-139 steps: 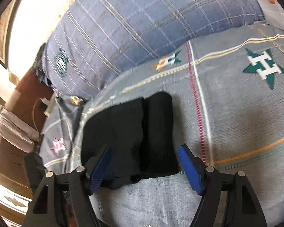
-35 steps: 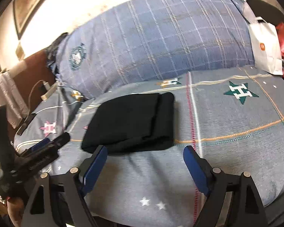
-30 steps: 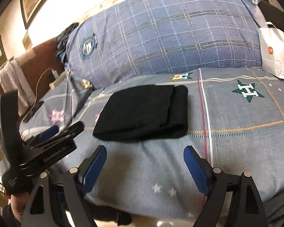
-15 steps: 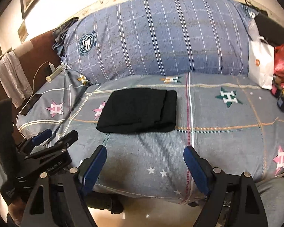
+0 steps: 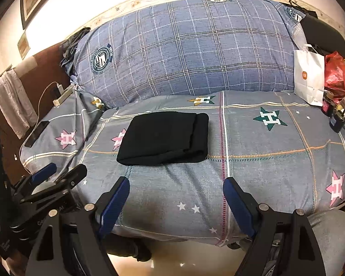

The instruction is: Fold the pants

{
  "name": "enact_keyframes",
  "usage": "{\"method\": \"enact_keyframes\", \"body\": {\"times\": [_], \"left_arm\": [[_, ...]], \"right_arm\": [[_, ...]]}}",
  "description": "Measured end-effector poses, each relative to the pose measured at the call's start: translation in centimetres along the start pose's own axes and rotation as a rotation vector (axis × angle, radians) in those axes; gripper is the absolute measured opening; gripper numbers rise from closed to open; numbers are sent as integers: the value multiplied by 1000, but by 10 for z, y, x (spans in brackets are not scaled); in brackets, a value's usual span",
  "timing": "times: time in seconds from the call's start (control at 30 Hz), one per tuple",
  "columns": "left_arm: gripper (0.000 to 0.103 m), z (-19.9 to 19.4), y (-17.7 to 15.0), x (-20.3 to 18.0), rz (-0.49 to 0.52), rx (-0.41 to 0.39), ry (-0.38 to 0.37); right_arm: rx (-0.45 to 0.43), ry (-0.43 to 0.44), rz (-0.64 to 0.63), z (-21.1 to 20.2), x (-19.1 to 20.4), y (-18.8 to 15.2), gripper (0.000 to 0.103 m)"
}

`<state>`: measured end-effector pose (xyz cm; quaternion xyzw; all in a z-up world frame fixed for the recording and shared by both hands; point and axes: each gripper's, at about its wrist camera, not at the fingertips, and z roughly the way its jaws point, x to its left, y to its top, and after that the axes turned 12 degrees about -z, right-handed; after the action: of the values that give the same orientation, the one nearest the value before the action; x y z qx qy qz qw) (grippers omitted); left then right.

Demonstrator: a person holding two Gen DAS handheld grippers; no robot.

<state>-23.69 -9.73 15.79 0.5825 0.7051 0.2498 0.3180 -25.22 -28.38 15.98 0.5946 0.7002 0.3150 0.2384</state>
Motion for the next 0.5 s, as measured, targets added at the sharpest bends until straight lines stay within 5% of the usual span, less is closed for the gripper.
{"method": "enact_keyframes", "body": {"times": [0.5], "left_arm": [[82,1,-2,-3,10,11,11]], "right_arm": [[1,16,8,3,-2,-2,86]]}}
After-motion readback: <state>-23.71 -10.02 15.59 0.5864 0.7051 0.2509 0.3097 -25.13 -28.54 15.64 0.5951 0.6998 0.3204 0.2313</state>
